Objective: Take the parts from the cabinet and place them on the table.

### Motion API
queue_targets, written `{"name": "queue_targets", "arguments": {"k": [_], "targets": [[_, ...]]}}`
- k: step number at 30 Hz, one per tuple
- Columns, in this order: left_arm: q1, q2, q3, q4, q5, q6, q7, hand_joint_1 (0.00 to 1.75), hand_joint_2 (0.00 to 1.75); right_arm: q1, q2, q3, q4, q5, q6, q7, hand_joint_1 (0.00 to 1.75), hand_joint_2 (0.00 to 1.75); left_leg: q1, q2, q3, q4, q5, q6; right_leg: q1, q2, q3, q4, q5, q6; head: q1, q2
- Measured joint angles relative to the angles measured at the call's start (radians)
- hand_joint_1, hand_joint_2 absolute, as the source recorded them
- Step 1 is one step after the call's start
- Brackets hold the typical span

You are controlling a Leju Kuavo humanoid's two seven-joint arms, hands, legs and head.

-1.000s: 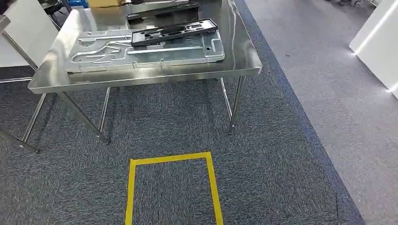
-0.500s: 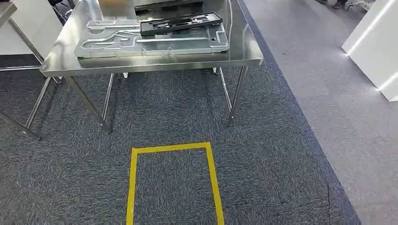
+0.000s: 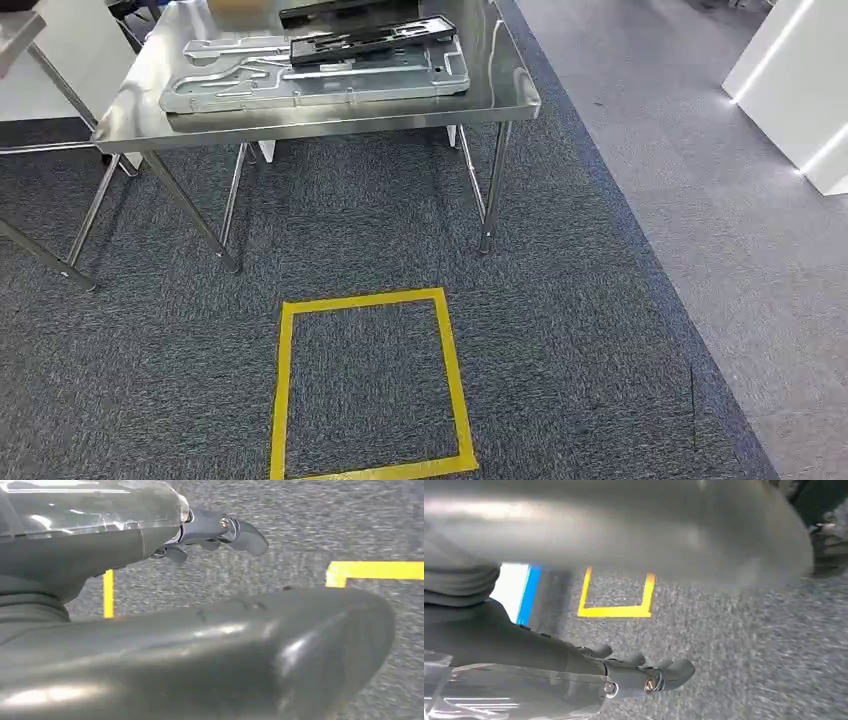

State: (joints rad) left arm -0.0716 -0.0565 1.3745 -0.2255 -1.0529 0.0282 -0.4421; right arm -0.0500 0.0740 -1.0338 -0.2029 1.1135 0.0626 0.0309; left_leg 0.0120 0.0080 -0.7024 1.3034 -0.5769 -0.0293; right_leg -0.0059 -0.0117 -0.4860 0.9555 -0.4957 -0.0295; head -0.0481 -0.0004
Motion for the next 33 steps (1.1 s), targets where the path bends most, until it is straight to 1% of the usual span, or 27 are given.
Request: {"name": "queue_targets", "arguments": {"k": [1,2,3,4,5,6,7,8,9,10,11,13,14,15,16,17,18,19,20,22,23,24,25,27,30,32,33], "targets": [[0.000,0.000,0.000,0.000,0.000,0.002,0.003,0.00,0.00,0.000,0.000,-0.001,0.000,0.000,0.002,0.001,0.00,1.75,0.002,0.000,0.026,-0.023,0.027,-0.002,-0.001,0.000,-0.009,0.005,0.004,0.003,0.000,0.000],[-0.001,0.000,0.000,0.000,0.000,0.003,0.005,0.00,0.00,0.000,0.000,-0.001,0.000,0.000,0.002,0.002,0.00,1.75,0.004,0.000,0.075,-0.094,0.058,-0.002,-0.002,0.001,-0.017,0.011,0.006,0.005,0.000,0.000],[-0.001,0.000,0.000,0.000,-0.001,0.003,0.006,0.00,0.00,0.000,0.001,-0.002,0.000,0.000,0.003,0.004,0.00,1.75,0.005,0.000,0.143,-0.196,0.085,0.001,-0.002,0.001,-0.021,0.016,0.007,0.007,0.000,0.000],[-0.003,0.000,0.000,0.000,-0.003,0.003,0.006,0.00,0.00,-0.001,0.001,-0.002,0.000,0.001,0.003,0.006,0.00,1.75,0.005,-0.001,0.203,-0.288,0.093,0.005,-0.002,0.001,-0.024,0.020,0.008,0.010,0.000,0.000],[-0.006,0.000,0.000,0.000,-0.003,0.003,0.008,0.00,0.00,-0.001,0.002,-0.002,0.000,0.002,0.003,0.009,0.00,1.75,0.000,-0.003,0.231,-0.331,0.071,0.014,0.002,0.000,-0.031,0.022,0.009,0.017,0.000,0.000],[-0.006,0.001,0.000,0.000,-0.004,0.003,0.009,0.00,0.00,-0.001,0.002,-0.002,0.000,0.003,0.003,0.010,0.00,1.75,-0.004,-0.003,0.218,-0.322,0.082,0.022,0.002,0.000,-0.030,0.022,0.013,0.023,0.000,0.000],[-0.005,0.001,0.000,0.000,-0.005,0.003,0.010,0.00,0.00,-0.002,0.002,-0.002,0.000,0.003,0.004,0.011,0.00,1.75,-0.004,-0.002,0.216,-0.328,0.075,0.027,0.001,0.000,-0.032,0.025,0.015,0.028,0.000,0.000],[-0.004,0.001,0.000,0.000,-0.004,0.003,0.011,0.00,0.00,-0.003,0.002,-0.002,0.000,0.003,0.004,0.012,0.00,1.75,-0.006,-0.002,0.212,-0.326,0.078,0.031,0.001,0.000,-0.032,0.023,0.019,0.034,0.000,0.000],[-0.003,0.001,0.000,0.000,-0.004,0.004,0.012,0.00,0.00,-0.002,0.002,-0.002,0.000,0.003,0.004,0.013,0.00,1.75,0.001,-0.003,0.210,-0.335,0.084,0.041,0.004,0.000,-0.033,0.024,0.018,0.041,0.000,0.000],[-0.004,0.001,0.000,0.000,-0.003,0.004,0.013,0.00,0.00,-0.001,0.001,-0.002,0.000,0.005,0.004,0.013,0.00,1.75,0.004,0.002,0.214,-0.338,0.091,0.048,-0.002,0.004,-0.039,0.043,0.003,0.046,0.000,0.000],[-0.006,0.001,0.000,0.000,-0.003,0.004,0.014,0.00,0.00,-0.001,-0.001,-0.002,0.000,0.008,0.004,0.013,0.00,1.75,0.002,0.002,0.207,-0.338,0.095,0.054,-0.001,0.005,-0.061,0.088,-0.036,0.050,0.000,0.000],[-0.004,0.001,0.000,0.000,-0.001,0.005,0.014,0.00,0.00,-0.001,-0.001,-0.002,0.000,0.013,0.005,0.013,0.00,1.75,-0.002,0.003,0.196,-0.337,0.100,0.062,-0.003,0.008,-0.138,0.256,-0.126,0.053,0.000,0.000],[-0.003,0.001,0.000,0.000,0.000,0.005,0.014,0.00,0.00,0.000,-0.001,-0.002,0.001,0.015,0.006,0.013,0.00,1.75,-0.003,0.003,0.191,-0.335,0.102,0.062,-0.004,0.008,-0.169,0.323,-0.149,0.054,0.000,0.000],[-0.002,0.001,0.000,0.000,0.000,0.005,0.014,0.00,0.00,0.002,-0.001,-0.002,0.001,0.016,0.006,0.013,0.00,1.75,-0.005,0.003,0.187,-0.332,0.103,0.062,-0.005,0.007,-0.180,0.351,-0.147,0.054,0.000,0.000],[-0.002,0.001,0.000,0.000,0.000,0.005,0.014,0.00,0.00,0.003,-0.001,-0.002,0.001,0.018,0.006,0.013,0.00,1.75,-0.005,0.003,0.185,-0.329,0.103,0.061,-0.006,0.007,-0.166,0.327,-0.120,0.054,0.000,0.000],[-0.002,0.001,0.000,0.000,0.000,0.005,0.014,0.00,0.00,0.004,-0.002,-0.002,0.001,0.018,0.006,0.013,0.00,1.75,-0.005,0.002,0.184,-0.324,0.103,0.061,-0.007,0.007,-0.128,0.256,-0.076,0.053,0.000,0.000],[-0.002,0.001,0.000,0.000,0.000,0.005,0.014,0.00,0.00,0.004,-0.003,-0.002,0.001,0.018,0.006,0.013,0.00,1.75,-0.005,0.002,0.183,-0.319,0.101,0.058,-0.007,0.007,-0.083,0.168,-0.032,0.050,0.000,0.000],[-0.002,0.001,0.000,0.000,0.000,0.005,0.014,0.00,0.00,0.003,-0.003,-0.002,0.001,0.018,0.006,0.013,0.00,1.75,-0.005,0.002,0.182,-0.314,0.098,0.054,-0.007,0.007,-0.038,0.082,0.002,0.045,0.000,0.000],[-0.003,0.001,0.000,0.000,0.000,0.005,0.014,0.00,0.00,0.001,-0.003,-0.002,0.001,0.018,0.006,0.013,0.00,1.75,-0.012,0.002,0.176,-0.304,0.094,0.047,-0.003,0.007,-0.025,0.050,-0.013,0.042,0.000,0.000],[-0.004,0.001,0.000,0.000,0.000,0.005,0.013,0.00,0.00,0.001,-0.003,-0.002,0.001,0.018,0.006,0.013,0.00,1.75,-0.012,0.003,0.169,-0.301,0.096,0.037,-0.002,0.009,-0.035,0.048,-0.007,0.034,0.000,0.000],[-0.003,0.002,0.000,0.000,0.000,0.004,0.013,0.00,0.00,0.002,-0.003,-0.002,0.001,0.017,0.006,0.016,0.00,1.75,-0.014,0.003,0.166,-0.297,0.087,0.052,-0.004,0.010,-0.035,0.045,-0.005,0.037,0.000,0.000],[-0.003,0.002,0.000,0.000,0.000,0.003,0.013,0.00,0.00,0.002,-0.003,-0.002,0.001,0.016,0.006,0.022,0.00,1.75,-0.013,0.003,0.167,-0.297,0.094,0.055,-0.003,0.011,-0.034,0.045,-0.005,0.036,0.000,0.000],[-0.003,0.001,0.000,0.000,0.000,0.003,0.014,0.00,0.00,0.004,-0.003,-0.003,0.001,0.013,0.005,0.028,0.00,1.75,-0.012,0.003,0.167,-0.300,0.097,0.049,-0.001,0.010,-0.035,0.045,-0.005,0.033,0.000,0.000],[-0.003,0.002,0.000,0.000,0.003,0.003,0.019,0.00,0.00,0.004,-0.003,-0.005,0.001,0.012,0.002,0.035,0.00,1.75,-0.010,0.002,0.166,-0.304,0.101,0.043,0.001,0.010,-0.037,0.046,-0.003,0.028,0.000,0.000],[-0.003,0.003,0.000,0.000,0.003,0.004,0.019,0.00,0.00,0.003,-0.003,-0.006,0.001,0.012,0.001,0.037,0.00,1.75,-0.009,0.002,0.166,-0.308,0.105,0.035,0.002,0.010,-0.039,0.046,-0.001,0.025,0.000,0.000],[-0.003,0.003,0.000,0.000,0.003,0.004,0.019,0.00,0.00,0.003,-0.003,-0.006,0.001,0.012,0.001,0.037,0.00,1.75,-0.009,0.002,0.166,-0.309,0.106,0.034,0.002,0.010,-0.040,0.046,-0.001,0.023,0.000,0.000],[-0.003,0.003,0.000,0.000,0.003,0.004,0.020,0.00,1.75,0.002,-0.003,-0.006,0.001,0.012,0.001,0.037,0.00,1.75,-0.009,0.002,0.166,-0.309,0.107,0.032,0.003,0.010,-0.040,0.047,-0.001,0.023,0.000,0.000]]}}
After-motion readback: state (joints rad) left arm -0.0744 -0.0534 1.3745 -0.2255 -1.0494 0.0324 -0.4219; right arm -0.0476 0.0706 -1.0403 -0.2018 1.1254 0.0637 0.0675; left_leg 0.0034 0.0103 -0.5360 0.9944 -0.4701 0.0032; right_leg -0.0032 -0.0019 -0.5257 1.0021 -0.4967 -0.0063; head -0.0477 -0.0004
